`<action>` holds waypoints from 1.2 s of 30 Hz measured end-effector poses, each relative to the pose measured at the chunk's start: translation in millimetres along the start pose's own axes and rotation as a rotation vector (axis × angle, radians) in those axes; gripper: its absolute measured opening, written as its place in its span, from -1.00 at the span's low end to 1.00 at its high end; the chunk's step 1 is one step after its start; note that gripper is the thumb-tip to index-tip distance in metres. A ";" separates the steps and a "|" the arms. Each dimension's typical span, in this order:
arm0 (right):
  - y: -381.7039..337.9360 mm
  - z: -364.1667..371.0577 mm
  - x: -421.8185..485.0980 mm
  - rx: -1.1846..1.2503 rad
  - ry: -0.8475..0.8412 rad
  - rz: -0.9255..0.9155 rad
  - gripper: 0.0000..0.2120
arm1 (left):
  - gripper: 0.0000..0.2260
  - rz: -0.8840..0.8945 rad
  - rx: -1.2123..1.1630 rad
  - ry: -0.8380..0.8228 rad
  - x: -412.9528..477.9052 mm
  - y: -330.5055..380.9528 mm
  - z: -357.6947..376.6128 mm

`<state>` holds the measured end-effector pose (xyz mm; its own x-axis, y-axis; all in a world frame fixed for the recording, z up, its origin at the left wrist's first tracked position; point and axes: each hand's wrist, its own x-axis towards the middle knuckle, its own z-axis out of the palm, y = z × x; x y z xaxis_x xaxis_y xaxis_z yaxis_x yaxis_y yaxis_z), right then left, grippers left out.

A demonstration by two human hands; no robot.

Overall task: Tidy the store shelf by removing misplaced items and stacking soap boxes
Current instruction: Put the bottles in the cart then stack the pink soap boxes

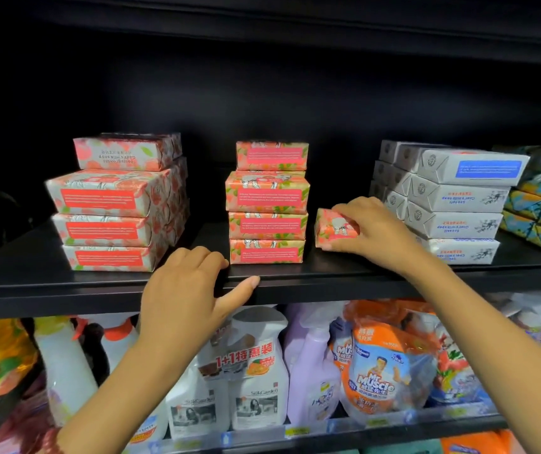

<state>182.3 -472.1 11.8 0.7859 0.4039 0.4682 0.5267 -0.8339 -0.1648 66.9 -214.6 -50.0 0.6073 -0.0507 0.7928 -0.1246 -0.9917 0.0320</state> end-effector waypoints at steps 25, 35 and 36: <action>-98.2 -54.3 18.8 0.317 0.344 -0.242 -0.51 | -0.41 0.045 0.019 0.061 -0.2 -3.4 8.0; -96.3 -39.0 19.2 0.274 0.381 -0.263 -0.52 | -0.35 0.053 0.020 0.054 -0.6 -2.7 7.1; -97.5 -38.8 19.9 0.266 0.375 -0.255 -0.52 | -0.35 0.054 0.019 0.052 -0.8 -2.6 7.1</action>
<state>134.0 -397.3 70.9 0.4780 0.3785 0.7926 0.7883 -0.5828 -0.1970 72.3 -212.9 -55.1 0.5583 -0.0984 0.8238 -0.1410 -0.9898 -0.0227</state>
